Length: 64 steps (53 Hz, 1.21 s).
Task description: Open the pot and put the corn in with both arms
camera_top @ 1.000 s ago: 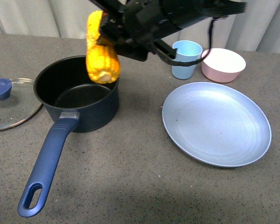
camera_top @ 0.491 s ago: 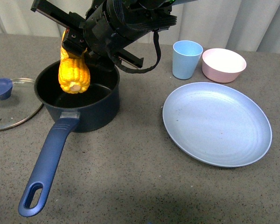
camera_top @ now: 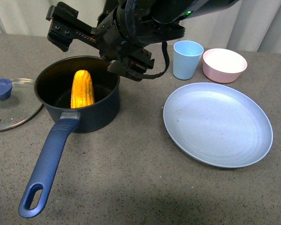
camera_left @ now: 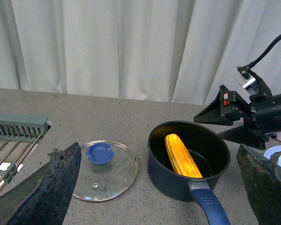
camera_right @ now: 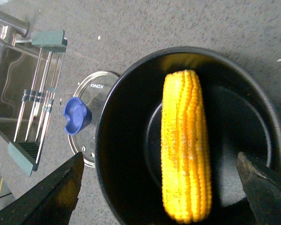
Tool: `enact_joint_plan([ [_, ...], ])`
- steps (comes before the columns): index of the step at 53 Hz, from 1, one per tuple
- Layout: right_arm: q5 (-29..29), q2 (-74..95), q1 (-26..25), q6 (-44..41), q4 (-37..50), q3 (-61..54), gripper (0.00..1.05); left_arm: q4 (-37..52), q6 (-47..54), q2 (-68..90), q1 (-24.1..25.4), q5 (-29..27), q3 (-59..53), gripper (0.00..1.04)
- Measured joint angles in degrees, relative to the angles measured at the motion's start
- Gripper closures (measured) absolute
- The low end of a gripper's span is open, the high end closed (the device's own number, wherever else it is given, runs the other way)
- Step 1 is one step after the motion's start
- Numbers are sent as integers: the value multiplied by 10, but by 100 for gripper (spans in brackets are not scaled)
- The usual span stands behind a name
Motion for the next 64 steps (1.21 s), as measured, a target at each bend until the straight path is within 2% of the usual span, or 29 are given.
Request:
enact_joint_plan([
  [10, 89, -97, -20, -53, 74, -105, 9, 0, 0, 0, 0, 0, 0, 6],
  [16, 157, -196, -46, -116, 129, -217, 9, 0, 0, 0, 0, 0, 0, 6],
  [23, 210, -266, -68, -184, 177, -315, 9, 0, 0, 0, 0, 0, 0, 6],
  [35, 240, -397, -114, -263, 199, -468, 9, 0, 0, 0, 0, 0, 0, 6],
  [41, 289, -486, -158, -323, 246, -573, 9, 0, 0, 0, 0, 0, 0, 6],
  [42, 300, -487, -162, -333, 275, -589, 11, 0, 0, 0, 0, 0, 0, 6],
  [45, 311, -468, -179, -354, 464, -665, 25, 0, 0, 0, 0, 1, 0, 6],
  [47, 299, -469, -191, -362, 541, -702, 34, 0, 0, -1, 0, 0, 0, 6],
  [49, 293, -479, -198, -366, 567, -716, 39, 0, 0, -1, 0, 0, 0, 6],
  [55, 272, -532, -219, -371, 570, -742, 57, 0, 0, 0, 0, 0, 0, 6],
  [64, 240, -614, -250, -374, 523, -782, 88, 0, 0, 0, 0, 0, 0, 6],
])
